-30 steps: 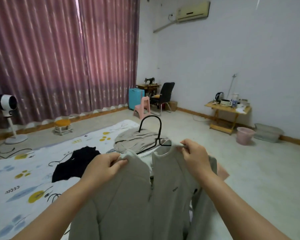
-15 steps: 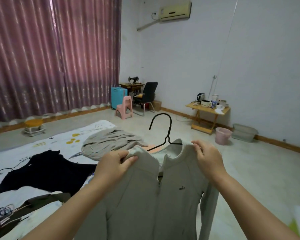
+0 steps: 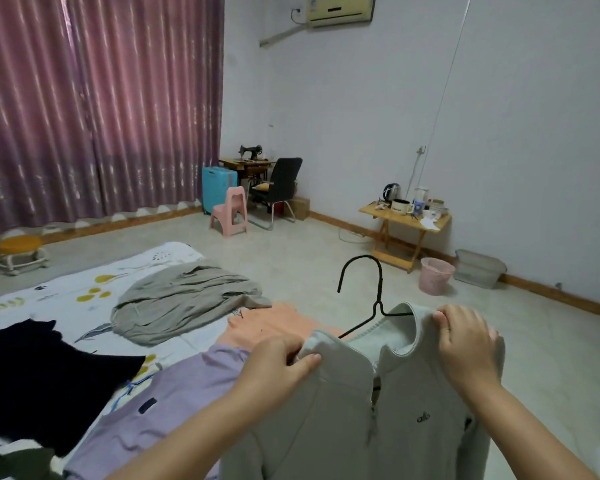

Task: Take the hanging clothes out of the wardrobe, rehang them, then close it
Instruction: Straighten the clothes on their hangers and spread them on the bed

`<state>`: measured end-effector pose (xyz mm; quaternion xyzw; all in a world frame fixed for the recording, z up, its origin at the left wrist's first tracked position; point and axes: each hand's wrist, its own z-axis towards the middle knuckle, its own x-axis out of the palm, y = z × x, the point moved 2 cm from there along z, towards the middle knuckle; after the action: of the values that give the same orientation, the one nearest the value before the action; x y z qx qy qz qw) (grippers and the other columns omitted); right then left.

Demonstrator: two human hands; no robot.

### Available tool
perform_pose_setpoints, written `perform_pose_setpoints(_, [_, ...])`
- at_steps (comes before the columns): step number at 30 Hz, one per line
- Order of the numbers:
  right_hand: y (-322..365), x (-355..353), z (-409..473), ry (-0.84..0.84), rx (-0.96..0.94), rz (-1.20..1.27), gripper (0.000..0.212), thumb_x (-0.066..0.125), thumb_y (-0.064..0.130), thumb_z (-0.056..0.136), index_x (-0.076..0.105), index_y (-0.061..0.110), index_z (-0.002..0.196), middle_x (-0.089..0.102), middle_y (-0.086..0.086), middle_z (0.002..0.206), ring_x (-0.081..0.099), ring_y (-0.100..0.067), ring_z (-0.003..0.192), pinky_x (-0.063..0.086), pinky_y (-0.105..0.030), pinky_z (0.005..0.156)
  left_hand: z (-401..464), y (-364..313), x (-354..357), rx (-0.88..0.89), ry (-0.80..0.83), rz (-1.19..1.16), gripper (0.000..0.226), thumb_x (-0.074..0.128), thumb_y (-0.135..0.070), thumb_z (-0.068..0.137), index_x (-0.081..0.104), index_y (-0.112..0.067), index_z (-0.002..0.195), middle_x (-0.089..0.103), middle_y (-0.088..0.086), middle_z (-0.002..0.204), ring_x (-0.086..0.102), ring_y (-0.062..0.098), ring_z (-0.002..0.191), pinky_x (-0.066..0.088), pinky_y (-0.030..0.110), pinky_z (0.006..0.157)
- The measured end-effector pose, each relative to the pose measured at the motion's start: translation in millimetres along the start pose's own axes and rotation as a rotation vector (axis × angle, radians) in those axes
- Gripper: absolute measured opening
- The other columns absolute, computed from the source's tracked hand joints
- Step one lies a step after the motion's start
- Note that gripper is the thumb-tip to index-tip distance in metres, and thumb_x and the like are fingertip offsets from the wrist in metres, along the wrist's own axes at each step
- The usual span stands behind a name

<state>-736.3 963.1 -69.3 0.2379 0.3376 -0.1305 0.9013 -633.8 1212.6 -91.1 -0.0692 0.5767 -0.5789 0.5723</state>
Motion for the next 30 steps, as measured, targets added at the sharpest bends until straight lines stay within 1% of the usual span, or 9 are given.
perform_pose_setpoints(4, [-30,27,33,-0.067,-0.018,-0.011,0.050,0.020,0.042,0.084,0.055,0.009,0.073,0.048,-0.003,0.073,0.049,-0.029,0.074,0.016,-0.029,0.069,37,12,38,-0.028,0.075,-0.074,0.031,0.048,-0.046,0.070,0.038,-0.021,0.057,0.036,-0.009,0.051,0.032,0.004,0.054,0.025,0.024,0.054])
perform_pose_setpoints(9, [-73,70,76,-0.046,-0.054,0.066,0.048,0.025,0.037,0.084,0.057,0.003,0.072,0.055,-0.014,0.071,0.051,-0.034,0.071,0.013,-0.027,0.066,82,19,84,-0.054,0.088,-0.061,0.052,0.038,-0.057,0.062,0.055,-0.010,0.074,0.047,-0.008,0.063,0.038,0.005,0.061,0.030,0.028,0.060])
perform_pose_setpoints(11, [-92,92,96,-0.012,-0.074,0.117,0.050,0.024,0.037,0.085,0.058,0.002,0.073,0.055,-0.014,0.072,0.050,-0.032,0.071,0.019,-0.030,0.069,101,17,102,-0.073,0.073,-0.035,0.034,0.044,-0.049,0.068,0.047,-0.016,0.065,0.044,-0.012,0.057,0.035,0.004,0.057,0.028,0.027,0.059])
perform_pose_setpoints(13, [-110,116,120,0.028,-0.095,0.171,0.052,0.022,0.039,0.085,0.058,0.003,0.075,0.052,-0.009,0.074,0.045,-0.026,0.073,0.025,-0.033,0.069,121,12,118,-0.109,0.050,0.009,0.030,0.044,-0.047,0.070,0.039,-0.019,0.062,0.040,-0.009,0.054,0.032,0.006,0.056,0.024,0.027,0.057])
perform_pose_setpoints(17, [-139,156,166,0.079,-0.140,0.239,0.053,0.021,0.041,0.085,0.058,0.003,0.079,0.047,-0.004,0.077,0.039,-0.021,0.076,0.026,-0.034,0.070,160,3,147,-0.176,-0.033,0.039,0.058,0.037,-0.058,0.063,0.049,-0.003,0.074,0.037,-0.002,0.063,0.031,0.009,0.061,0.024,0.029,0.059])
perform_pose_setpoints(22, [-152,197,225,0.137,-0.213,0.292,0.054,0.021,0.041,0.086,0.058,0.001,0.082,0.054,-0.017,0.079,0.046,-0.032,0.078,0.033,-0.042,0.071,199,-2,171,-0.262,-0.120,0.024,0.066,0.033,-0.060,0.061,0.056,-0.002,0.083,0.043,0.008,0.065,0.033,0.010,0.063,0.027,0.029,0.060])
perform_pose_setpoints(26, [-147,232,262,0.143,-0.272,0.335,0.049,0.023,0.039,0.087,0.056,0.003,0.079,0.047,-0.009,0.077,0.047,-0.032,0.078,0.036,-0.047,0.072,229,7,176,-0.306,-0.183,-0.021,0.064,0.035,-0.059,0.062,0.053,0.000,0.079,0.039,0.004,0.067,0.033,0.011,0.064,0.027,0.029,0.060])
perform_pose_setpoints(28, [-138,252,277,0.156,-0.296,0.350,0.050,0.022,0.040,0.087,0.055,0.003,0.080,0.049,-0.012,0.079,0.047,-0.033,0.079,0.037,-0.048,0.072,244,18,171,-0.324,-0.209,-0.056,0.060,0.037,-0.058,0.062,0.051,-0.001,0.075,0.038,0.002,0.065,0.033,0.012,0.063,0.026,0.029,0.059])
perform_pose_setpoints(30, [-125,277,288,0.178,-0.319,0.347,0.051,0.022,0.042,0.087,0.056,0.004,0.081,0.053,-0.016,0.081,0.048,-0.034,0.081,0.037,-0.048,0.073,256,35,160,-0.333,-0.250,-0.062,0.041,0.043,-0.053,0.066,0.048,-0.013,0.064,0.035,-0.007,0.057,0.031,0.009,0.058,0.025,0.028,0.057])
